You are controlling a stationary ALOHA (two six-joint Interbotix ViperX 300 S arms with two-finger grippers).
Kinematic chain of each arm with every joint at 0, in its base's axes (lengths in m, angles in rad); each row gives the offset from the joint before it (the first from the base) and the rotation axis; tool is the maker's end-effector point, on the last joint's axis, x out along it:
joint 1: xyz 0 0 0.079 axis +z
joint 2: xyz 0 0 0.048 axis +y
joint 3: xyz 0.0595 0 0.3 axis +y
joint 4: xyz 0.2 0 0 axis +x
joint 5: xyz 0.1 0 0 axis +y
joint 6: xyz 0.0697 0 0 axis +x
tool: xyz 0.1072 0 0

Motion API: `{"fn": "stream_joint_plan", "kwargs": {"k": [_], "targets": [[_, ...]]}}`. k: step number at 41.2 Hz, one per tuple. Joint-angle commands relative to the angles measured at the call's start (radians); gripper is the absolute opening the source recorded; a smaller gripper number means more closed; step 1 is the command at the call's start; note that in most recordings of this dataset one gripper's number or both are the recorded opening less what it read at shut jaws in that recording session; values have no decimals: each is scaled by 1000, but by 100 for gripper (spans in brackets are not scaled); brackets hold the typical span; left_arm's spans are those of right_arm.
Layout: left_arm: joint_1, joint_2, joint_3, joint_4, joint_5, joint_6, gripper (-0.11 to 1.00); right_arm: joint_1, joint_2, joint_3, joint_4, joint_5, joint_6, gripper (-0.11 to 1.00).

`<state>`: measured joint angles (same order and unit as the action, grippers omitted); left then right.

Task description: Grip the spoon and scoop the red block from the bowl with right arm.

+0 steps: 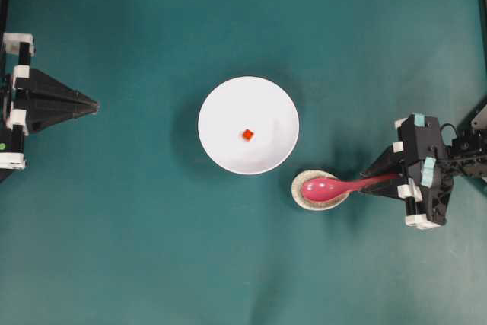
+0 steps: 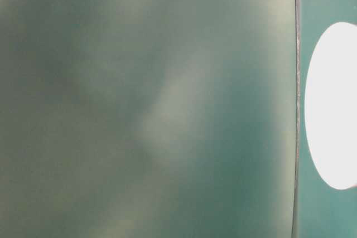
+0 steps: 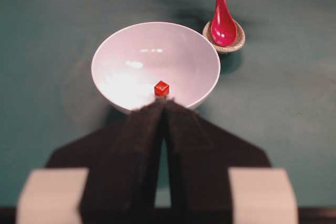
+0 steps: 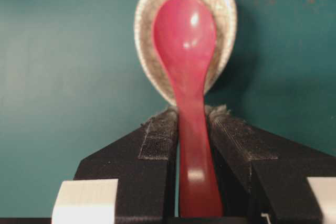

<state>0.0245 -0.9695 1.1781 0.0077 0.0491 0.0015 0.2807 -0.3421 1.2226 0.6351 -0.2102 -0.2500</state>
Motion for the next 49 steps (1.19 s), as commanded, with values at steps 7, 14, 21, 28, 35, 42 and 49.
{"fn": "stream_joint_plan", "kwargs": {"k": [7, 14, 21, 28, 35, 42, 49], "targets": [[3, 6, -28, 2, -3, -3, 0, -2, -3, -18, -3, -2, 0, 27], [3, 9, -28, 2, -3, -5, 0, -2, -3, -12, -3, -20, 0, 43], [3, 9, -26, 2, 3, -2, 0, 2, -3, 9, -9, -92, -5, 52], [3, 9, -28, 2, 25, -2, 0, 31, -3, 51, -12, -189, 0, 55], [3, 5, -28, 2, 40, 3, 0, 92, 0, 103, 8, -351, 32, 55], [3, 5, -26, 2, 44, 9, 0, 152, 21, 138, 12, -535, 83, 55], [3, 5, -26, 2, 44, 9, 0, 221, 124, 137, 14, -634, 117, 55]]}}
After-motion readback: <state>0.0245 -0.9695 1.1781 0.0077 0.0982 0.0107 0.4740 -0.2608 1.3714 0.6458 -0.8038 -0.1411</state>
